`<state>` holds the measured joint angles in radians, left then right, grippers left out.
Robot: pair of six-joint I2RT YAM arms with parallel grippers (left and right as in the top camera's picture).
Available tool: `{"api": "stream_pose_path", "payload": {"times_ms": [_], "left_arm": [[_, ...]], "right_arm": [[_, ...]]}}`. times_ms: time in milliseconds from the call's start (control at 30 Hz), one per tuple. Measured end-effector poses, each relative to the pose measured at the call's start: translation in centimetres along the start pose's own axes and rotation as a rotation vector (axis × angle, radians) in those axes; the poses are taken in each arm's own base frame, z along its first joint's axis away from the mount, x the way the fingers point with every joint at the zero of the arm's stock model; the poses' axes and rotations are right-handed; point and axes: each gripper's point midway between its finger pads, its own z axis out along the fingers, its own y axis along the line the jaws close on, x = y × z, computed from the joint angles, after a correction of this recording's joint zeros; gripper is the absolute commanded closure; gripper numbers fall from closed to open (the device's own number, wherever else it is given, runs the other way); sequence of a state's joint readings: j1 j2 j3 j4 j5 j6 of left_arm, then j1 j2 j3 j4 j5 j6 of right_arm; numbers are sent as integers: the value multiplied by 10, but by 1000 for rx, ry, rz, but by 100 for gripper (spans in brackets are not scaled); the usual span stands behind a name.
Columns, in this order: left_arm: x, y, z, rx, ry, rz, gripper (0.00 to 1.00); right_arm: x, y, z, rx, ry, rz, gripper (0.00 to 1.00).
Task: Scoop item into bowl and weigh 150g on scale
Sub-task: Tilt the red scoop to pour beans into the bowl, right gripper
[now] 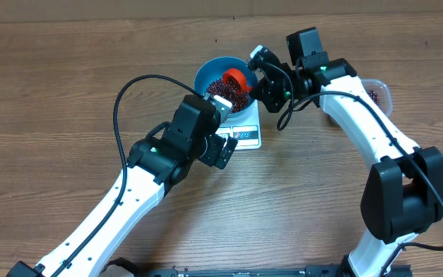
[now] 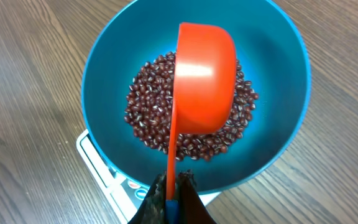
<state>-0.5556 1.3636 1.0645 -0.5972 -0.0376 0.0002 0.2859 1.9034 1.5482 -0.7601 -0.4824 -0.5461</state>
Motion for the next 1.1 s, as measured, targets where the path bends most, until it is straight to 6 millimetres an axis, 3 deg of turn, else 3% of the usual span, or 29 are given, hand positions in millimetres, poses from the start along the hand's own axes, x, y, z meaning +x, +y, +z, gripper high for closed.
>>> {"api": "stream_pose_path", "payload": {"times_ms": [367,767,1100], "left_arm": [[0,0,0,0,0,0,0],[0,0,0,0,0,0,0],[0,0,0,0,0,0,1]], "right_arm": [[-1,-11,-11,79,46,-112,96],[-24,-6,-48,183,13,-301,96],[-26,-2,-46,260,73,-383,96]]}}
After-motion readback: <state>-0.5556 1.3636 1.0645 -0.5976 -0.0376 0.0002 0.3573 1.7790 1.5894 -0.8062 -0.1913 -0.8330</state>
